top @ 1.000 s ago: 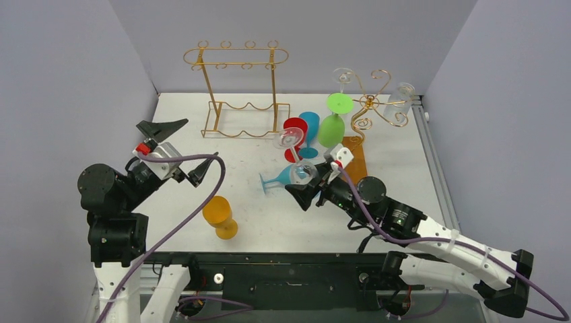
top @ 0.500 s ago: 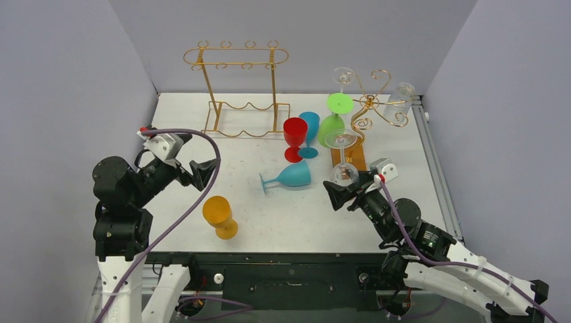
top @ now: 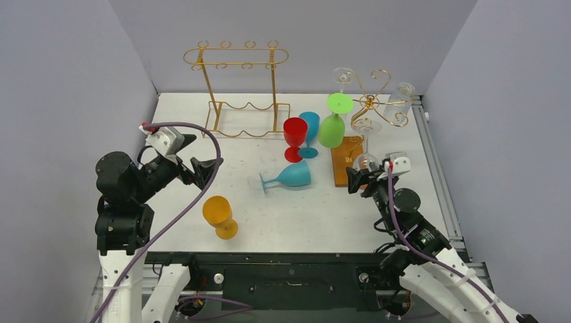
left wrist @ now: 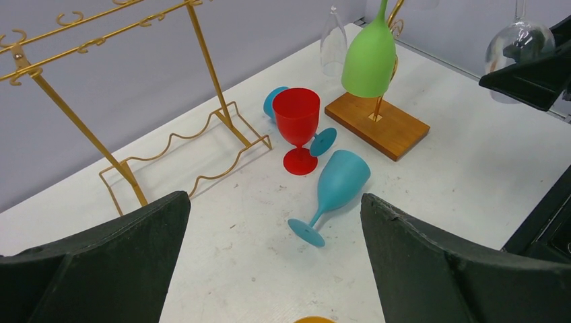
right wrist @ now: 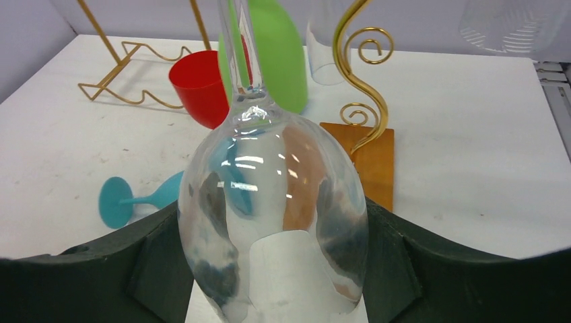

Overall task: Place the wine glass upside down on the wine glass rack
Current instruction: Turn the wine glass upside down at the wine rack.

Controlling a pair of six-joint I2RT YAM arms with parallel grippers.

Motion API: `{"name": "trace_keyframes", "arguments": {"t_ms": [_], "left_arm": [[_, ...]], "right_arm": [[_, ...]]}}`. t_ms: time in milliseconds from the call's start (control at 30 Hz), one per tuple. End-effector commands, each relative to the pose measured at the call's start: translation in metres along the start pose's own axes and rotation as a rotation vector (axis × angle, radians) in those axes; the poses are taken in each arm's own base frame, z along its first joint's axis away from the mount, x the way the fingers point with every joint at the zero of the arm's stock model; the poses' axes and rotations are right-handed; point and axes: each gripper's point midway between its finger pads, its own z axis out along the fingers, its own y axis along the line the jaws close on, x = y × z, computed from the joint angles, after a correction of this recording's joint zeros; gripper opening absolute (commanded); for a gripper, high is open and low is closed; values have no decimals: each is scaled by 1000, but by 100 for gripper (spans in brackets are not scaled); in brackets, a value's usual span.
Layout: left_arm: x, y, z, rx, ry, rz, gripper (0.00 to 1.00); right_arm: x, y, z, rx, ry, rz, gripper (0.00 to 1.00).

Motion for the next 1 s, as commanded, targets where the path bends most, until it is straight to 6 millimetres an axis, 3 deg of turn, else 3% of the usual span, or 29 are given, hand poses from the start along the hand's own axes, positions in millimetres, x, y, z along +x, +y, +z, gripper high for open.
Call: {"name": "trace_keyframes", "arguments": {"t_ms": [0, 200, 567, 967], "left_arm": [[-7, 4, 4, -5, -14, 3, 96], [-2, 6, 4, -11, 0, 16, 96], [3, 8, 6, -4, 20, 33, 96], [6, 8, 7, 7, 30, 38, 96]], "right_arm": [[-32, 3, 15, -58, -110, 69, 37], [-32, -6, 28, -49, -101, 65, 37], [-32, -41, 45, 26, -136, 87, 37], [-31, -43, 77, 24, -134, 101, 37]]}}
